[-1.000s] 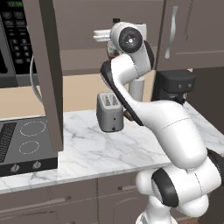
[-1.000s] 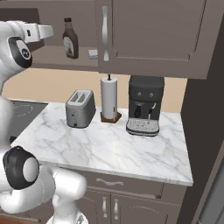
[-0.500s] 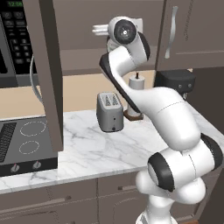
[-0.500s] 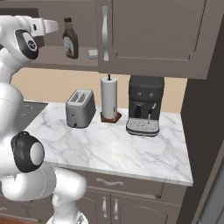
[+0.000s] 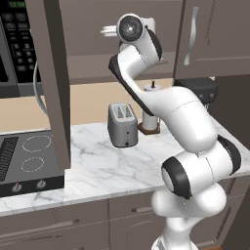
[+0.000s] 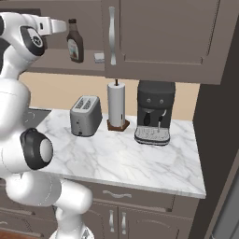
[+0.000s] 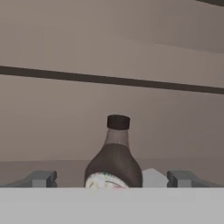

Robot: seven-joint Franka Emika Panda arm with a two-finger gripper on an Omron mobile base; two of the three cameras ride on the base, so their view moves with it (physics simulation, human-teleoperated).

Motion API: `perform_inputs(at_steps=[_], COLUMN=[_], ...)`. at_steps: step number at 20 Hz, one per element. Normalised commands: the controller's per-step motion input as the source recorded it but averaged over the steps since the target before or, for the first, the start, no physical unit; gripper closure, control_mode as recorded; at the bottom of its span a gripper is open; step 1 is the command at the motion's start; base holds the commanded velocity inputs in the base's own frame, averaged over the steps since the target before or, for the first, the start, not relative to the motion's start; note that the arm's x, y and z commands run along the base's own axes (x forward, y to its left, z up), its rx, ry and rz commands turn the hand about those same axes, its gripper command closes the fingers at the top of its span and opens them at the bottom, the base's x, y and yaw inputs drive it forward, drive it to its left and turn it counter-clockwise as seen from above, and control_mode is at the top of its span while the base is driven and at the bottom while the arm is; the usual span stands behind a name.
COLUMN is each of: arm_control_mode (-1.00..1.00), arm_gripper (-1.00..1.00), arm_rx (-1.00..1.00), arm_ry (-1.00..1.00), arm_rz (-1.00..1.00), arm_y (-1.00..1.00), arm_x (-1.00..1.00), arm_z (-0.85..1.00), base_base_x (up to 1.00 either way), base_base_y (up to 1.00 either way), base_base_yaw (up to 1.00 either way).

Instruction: The dining table condiment station is running low on syrup bottle. Refill the condiment station by opening the cabinet and taking the syrup bottle from the cabinet and placing it on the dining table.

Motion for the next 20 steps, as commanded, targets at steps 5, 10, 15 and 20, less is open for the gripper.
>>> perform_inputs(at_steps=[5,10,15,20], arm_control_mode=[-1.00,-1.00,-1.00,-1.00], arm_gripper=[-1.00,-1.00,-1.00,-1.00], arm_rx=[0.00,0.00,0.00,0.00], arm_ry=[0.03,0.04,-0.02,-0.01], arm_rz=[-0.06,-0.05,-0.02,0.00], arm_y=[0.00,0.00,0.00,-0.04], arm_x=[0.24,0.25,0.06,0.00], arm_z=[0.00,0.01,-0.23,-0.01], base_base_x=[0.00,0.00,0.00,0.00], base_base_y=[0.00,0.00,0.00,0.00], base_base_yaw=[0.00,0.00,0.00,0.00])
